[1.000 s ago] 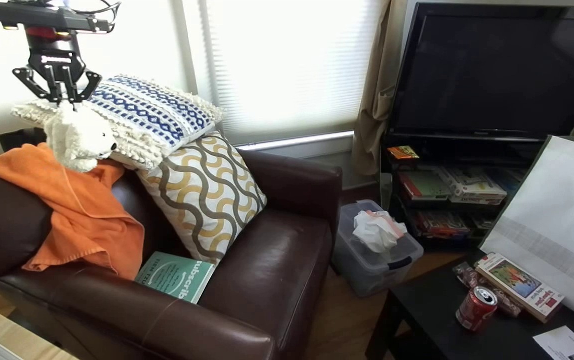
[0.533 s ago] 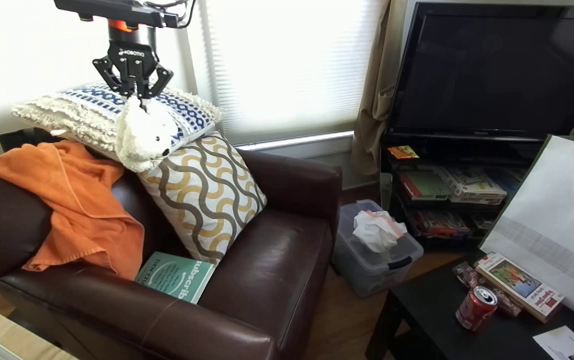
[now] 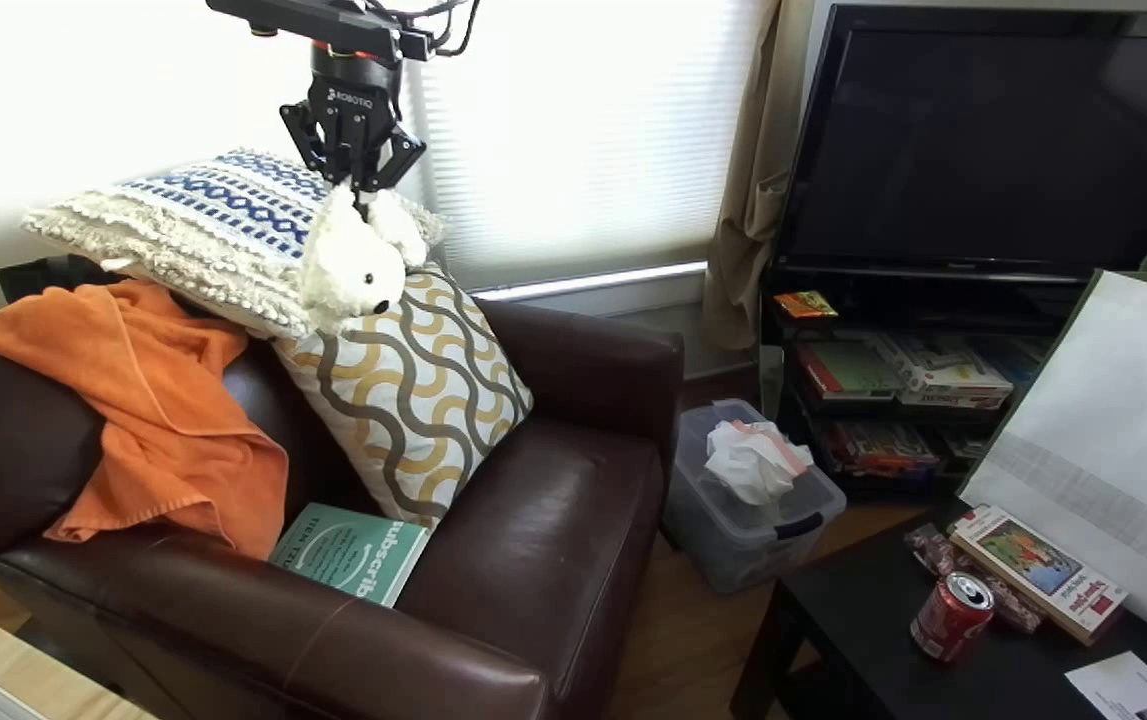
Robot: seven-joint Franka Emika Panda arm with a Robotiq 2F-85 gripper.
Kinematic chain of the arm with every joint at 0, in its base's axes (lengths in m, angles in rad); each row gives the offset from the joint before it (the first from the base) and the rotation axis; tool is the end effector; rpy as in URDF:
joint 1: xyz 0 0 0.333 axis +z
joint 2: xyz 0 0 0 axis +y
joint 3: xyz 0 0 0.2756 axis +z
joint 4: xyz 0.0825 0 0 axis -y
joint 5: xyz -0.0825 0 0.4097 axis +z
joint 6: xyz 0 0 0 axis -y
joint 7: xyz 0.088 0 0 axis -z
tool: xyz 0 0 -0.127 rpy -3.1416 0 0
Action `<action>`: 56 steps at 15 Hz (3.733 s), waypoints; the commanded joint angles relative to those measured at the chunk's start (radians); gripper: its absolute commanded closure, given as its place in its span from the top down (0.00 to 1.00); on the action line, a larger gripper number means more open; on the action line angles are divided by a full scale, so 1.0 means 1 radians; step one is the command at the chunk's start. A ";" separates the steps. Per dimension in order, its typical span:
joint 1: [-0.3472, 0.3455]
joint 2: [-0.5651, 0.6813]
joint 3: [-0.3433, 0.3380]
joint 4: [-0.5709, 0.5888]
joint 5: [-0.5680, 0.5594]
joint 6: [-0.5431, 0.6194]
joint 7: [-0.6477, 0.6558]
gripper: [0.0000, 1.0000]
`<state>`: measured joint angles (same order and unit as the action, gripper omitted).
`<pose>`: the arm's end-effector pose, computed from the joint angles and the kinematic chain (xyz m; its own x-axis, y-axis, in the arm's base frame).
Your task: Put the white teddy bear on the sofa
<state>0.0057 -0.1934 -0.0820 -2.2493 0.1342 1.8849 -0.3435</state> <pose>0.4939 -0.0249 0.3618 0.9671 0.2251 -0.1186 0.2013 -0.9620 -0.1846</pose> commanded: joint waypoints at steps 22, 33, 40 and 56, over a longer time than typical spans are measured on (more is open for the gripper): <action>-0.119 0.449 0.008 0.295 0.449 0.091 -0.076 0.14; -0.156 0.805 0.017 0.618 0.468 0.102 0.093 0.04; -0.129 1.183 0.031 0.972 0.187 -0.038 0.294 0.04; -0.128 1.434 0.057 1.212 0.114 -0.067 0.419 0.04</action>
<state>-0.1163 1.1566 -0.0392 -1.1488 0.2761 1.8605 0.0259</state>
